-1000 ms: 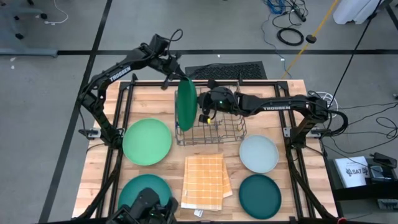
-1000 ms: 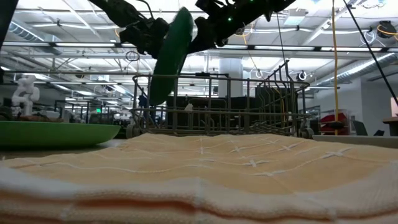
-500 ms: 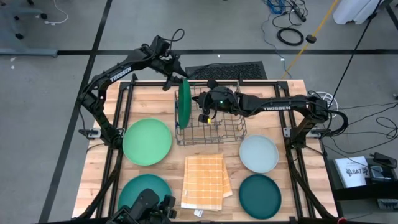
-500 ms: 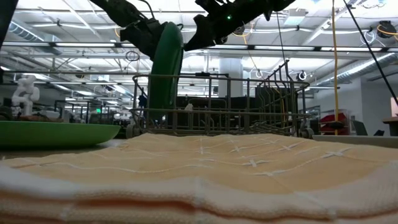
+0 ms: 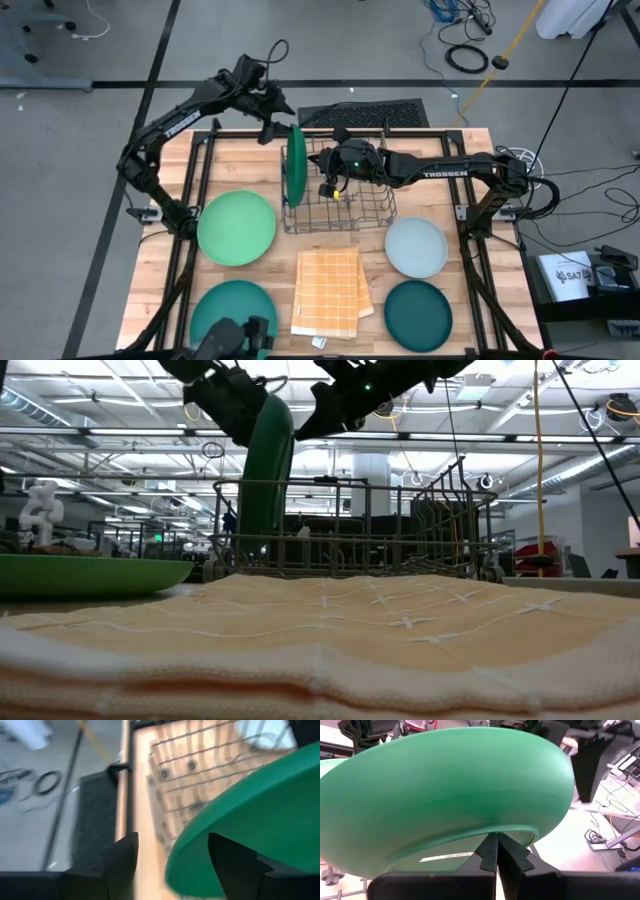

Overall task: Sort dishes
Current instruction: Put the green plate in the dish rack

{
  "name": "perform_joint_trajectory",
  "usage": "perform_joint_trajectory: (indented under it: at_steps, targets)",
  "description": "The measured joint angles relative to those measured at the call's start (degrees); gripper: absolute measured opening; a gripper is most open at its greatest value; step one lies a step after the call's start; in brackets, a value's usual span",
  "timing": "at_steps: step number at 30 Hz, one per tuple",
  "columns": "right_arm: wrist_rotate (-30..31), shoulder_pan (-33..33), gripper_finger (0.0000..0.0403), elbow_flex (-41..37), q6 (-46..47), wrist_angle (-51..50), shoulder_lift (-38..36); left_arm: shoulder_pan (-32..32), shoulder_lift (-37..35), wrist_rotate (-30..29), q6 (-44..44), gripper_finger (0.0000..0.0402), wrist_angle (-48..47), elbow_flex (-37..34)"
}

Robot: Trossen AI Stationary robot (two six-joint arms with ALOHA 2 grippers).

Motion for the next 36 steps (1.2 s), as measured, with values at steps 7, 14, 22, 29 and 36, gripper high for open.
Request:
perform_joint_trajectory:
  at_steps: [7,14,22,29,36]
  targets:
    - [-0.02,0.02,0.0000,0.00,-1.82,3.35,-0.02,-2.35,-7.00,-10.05,-0.02,0.0263,-2.97,0.00]
    - [-0.45,0.02,0.0000,0.00,-3.62,5.60,-0.03,-5.25,-14.33,-15.52,-0.06,0.0262,-2.95,0.00]
    - [-2.85,0.02,0.0000,0.02,-8.06,7.51,0.83,-9.51,-18.78,-15.46,-7.43,0.0262,6.63,0.00]
    - [-2.84,0.32,0.0000,0.02,-10.40,8.95,5.13,-13.00,-17.28,-12.77,-10.57,0.0262,7.11,0.00]
    - [-2.67,0.94,0.0000,0.02,-11.42,11.37,7.08,-15.01,-13.76,-19.12,-10.58,0.0262,-0.55,0.00]
